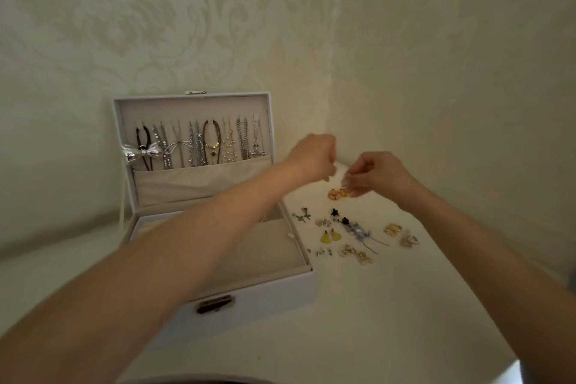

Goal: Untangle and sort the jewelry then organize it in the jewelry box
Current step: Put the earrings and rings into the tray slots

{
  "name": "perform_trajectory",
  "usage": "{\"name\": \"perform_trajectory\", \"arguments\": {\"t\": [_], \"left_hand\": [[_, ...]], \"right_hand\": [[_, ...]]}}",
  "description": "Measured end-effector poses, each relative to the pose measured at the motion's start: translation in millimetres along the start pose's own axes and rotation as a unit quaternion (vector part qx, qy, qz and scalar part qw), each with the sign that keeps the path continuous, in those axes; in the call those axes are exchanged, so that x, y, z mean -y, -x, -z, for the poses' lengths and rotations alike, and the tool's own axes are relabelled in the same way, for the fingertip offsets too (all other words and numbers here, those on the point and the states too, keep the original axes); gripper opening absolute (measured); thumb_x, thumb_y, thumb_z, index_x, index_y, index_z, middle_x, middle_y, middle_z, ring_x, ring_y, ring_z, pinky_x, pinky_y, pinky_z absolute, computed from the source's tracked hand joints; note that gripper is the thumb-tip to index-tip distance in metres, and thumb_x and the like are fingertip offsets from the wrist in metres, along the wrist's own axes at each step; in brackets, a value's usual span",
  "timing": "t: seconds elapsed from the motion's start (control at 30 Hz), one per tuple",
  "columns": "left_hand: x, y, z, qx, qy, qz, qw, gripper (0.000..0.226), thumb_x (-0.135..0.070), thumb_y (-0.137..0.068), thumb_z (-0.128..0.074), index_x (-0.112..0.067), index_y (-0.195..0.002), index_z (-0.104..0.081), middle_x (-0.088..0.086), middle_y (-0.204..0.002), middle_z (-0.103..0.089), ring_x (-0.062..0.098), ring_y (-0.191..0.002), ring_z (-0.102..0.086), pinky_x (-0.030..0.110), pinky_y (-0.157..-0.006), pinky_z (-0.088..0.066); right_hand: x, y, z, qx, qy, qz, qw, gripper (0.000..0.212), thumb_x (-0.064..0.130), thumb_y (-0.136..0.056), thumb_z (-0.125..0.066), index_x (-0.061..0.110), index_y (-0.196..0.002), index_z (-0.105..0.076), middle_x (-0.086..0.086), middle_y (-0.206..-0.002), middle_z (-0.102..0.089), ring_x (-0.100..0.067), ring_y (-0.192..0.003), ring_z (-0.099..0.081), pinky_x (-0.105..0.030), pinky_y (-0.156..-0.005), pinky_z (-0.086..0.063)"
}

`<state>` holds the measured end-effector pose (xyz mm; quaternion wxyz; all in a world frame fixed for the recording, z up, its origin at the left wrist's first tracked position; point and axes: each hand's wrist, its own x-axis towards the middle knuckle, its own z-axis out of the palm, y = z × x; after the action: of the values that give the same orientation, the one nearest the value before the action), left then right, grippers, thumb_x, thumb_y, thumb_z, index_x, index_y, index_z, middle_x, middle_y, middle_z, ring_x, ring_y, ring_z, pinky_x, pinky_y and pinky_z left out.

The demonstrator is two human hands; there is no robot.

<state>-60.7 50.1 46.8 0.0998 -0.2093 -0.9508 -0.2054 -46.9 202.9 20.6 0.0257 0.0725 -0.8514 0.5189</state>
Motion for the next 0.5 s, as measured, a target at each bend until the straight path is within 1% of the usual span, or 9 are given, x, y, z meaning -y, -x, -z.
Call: {"name": "perform_trajectory", "arguments": {"t": [0.07,0.13,0.2,0.23,0.3,0.33,0.37,0.43,0.5], "left_hand": [[28,22,27,-0.031,0.025,0.015,0.999,0.029,-0.002,-0.082,-0.066,-0.019,-0.071,-0.045,0.000,-0.078,-0.060,0.015,-0.069,-0.065,0.025,-0.059,-0.051],[56,47,49,-0.054,0.017,0.025,0.998,0.031,0.003,-0.080,-0.063,-0.018,-0.068,-0.044,-0.003,-0.070,-0.055,0.013,-0.062,-0.061,0.024,-0.056,-0.052],[83,70,66,-0.057,0.012,0.039,0.998,0.029,0.007,-0.079,-0.061,-0.016,-0.069,-0.046,-0.002,-0.068,-0.053,0.011,-0.058,-0.059,0.019,-0.052,-0.051],[95,79,73,-0.052,0.000,0.045,0.998,0.030,0.008,-0.080,-0.060,-0.016,-0.069,-0.046,-0.002,-0.069,-0.054,0.010,-0.057,-0.059,0.018,-0.053,-0.050],[114,95,81,-0.031,-0.038,0.053,0.997,0.027,0.004,-0.080,-0.063,-0.017,-0.071,-0.048,-0.002,-0.073,-0.057,0.013,-0.064,-0.060,0.023,-0.063,-0.051],[121,101,83,-0.019,-0.049,0.054,0.997,0.023,0.002,-0.080,-0.065,-0.015,-0.074,-0.052,-0.002,-0.075,-0.058,0.014,-0.068,-0.060,0.024,-0.066,-0.050],[126,106,83,-0.006,-0.054,0.051,0.997,0.021,-0.001,-0.079,-0.068,-0.015,-0.074,-0.054,-0.003,-0.074,-0.059,0.013,-0.071,-0.059,0.019,-0.065,-0.048],[132,112,82,0.021,-0.065,0.038,0.997,0.026,-0.007,-0.079,-0.070,-0.021,-0.068,-0.051,-0.011,-0.069,-0.056,0.007,-0.068,-0.055,0.007,-0.058,-0.038],[135,115,78,0.046,-0.071,0.027,0.996,0.022,-0.011,-0.081,-0.069,-0.021,-0.071,-0.052,-0.011,-0.072,-0.057,0.009,-0.072,-0.057,0.006,-0.059,-0.035]], "right_hand": [[22,5,-25,0.047,-0.034,0.032,0.998,0.015,-0.005,-0.076,-0.073,-0.006,-0.085,-0.061,-0.020,-0.078,-0.070,-0.021,-0.061,-0.069,-0.029,-0.062,-0.059],[44,10,-55,0.095,-0.061,0.072,0.991,0.012,-0.007,-0.078,-0.070,-0.007,-0.086,-0.062,-0.017,-0.073,-0.068,-0.018,-0.056,-0.067,-0.027,-0.059,-0.059],[61,14,-84,0.133,-0.062,0.106,0.984,0.008,-0.008,-0.079,-0.069,-0.004,-0.085,-0.064,-0.014,-0.067,-0.066,-0.015,-0.053,-0.065,-0.025,-0.057,-0.058],[68,16,-98,0.147,-0.052,0.118,0.981,0.008,-0.007,-0.080,-0.069,0.000,-0.083,-0.065,-0.011,-0.067,-0.066,-0.013,-0.053,-0.065,-0.023,-0.057,-0.057],[78,18,-122,0.165,-0.015,0.150,0.975,0.011,-0.003,-0.080,-0.070,0.008,-0.079,-0.067,-0.005,-0.068,-0.067,-0.011,-0.056,-0.065,-0.020,-0.059,-0.056],[82,18,-132,0.169,0.016,0.174,0.970,0.012,-0.001,-0.080,-0.071,0.010,-0.079,-0.069,-0.002,-0.069,-0.067,-0.010,-0.059,-0.065,-0.020,-0.063,-0.056],[83,17,-140,0.170,0.052,0.198,0.964,0.011,0.000,-0.079,-0.072,0.011,-0.080,-0.071,0.000,-0.071,-0.068,-0.010,-0.063,-0.064,-0.020,-0.067,-0.055],[85,17,-153,0.163,0.122,0.233,0.951,0.012,0.001,-0.079,-0.073,0.008,-0.088,-0.075,-0.001,-0.082,-0.071,-0.007,-0.071,-0.061,-0.017,-0.075,-0.050],[85,18,-159,0.160,0.177,0.259,0.936,0.016,0.001,-0.080,-0.070,0.007,-0.094,-0.076,-0.006,-0.094,-0.073,-0.006,-0.079,-0.058,-0.011,-0.075,-0.041]]}}
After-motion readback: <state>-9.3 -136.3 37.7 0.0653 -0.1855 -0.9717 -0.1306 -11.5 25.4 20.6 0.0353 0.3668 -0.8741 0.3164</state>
